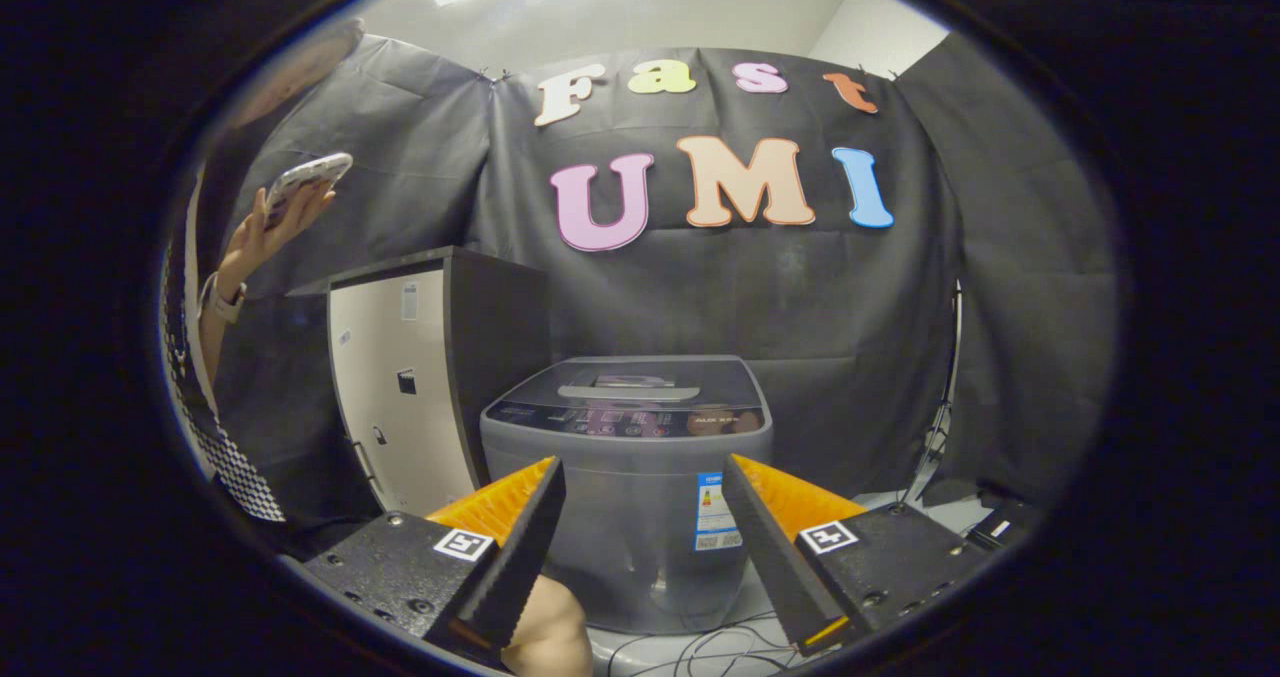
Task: Put the clothes into the washing machine and then close the washing machine lid.
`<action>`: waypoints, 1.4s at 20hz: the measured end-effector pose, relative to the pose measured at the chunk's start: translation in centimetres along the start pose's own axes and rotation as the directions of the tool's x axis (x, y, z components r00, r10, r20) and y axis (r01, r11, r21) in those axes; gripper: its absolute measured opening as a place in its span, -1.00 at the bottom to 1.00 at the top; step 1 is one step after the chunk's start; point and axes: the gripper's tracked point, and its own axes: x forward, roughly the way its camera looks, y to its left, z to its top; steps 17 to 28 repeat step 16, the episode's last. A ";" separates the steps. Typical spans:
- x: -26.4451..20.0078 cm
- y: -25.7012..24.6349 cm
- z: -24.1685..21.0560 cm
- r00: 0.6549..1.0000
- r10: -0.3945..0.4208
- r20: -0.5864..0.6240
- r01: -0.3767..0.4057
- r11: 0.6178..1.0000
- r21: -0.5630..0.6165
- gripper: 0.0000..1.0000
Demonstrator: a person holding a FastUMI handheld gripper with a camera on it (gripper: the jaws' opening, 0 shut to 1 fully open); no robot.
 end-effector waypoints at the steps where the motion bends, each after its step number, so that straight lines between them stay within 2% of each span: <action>1: 0.1 0.0 0.1 1.000 0.000 0.000 0.000 1.000 0.000 0.91; 28: 0.1 0.0 0.0 1.000 0.000 0.002 0.000 1.000 -0.001 0.92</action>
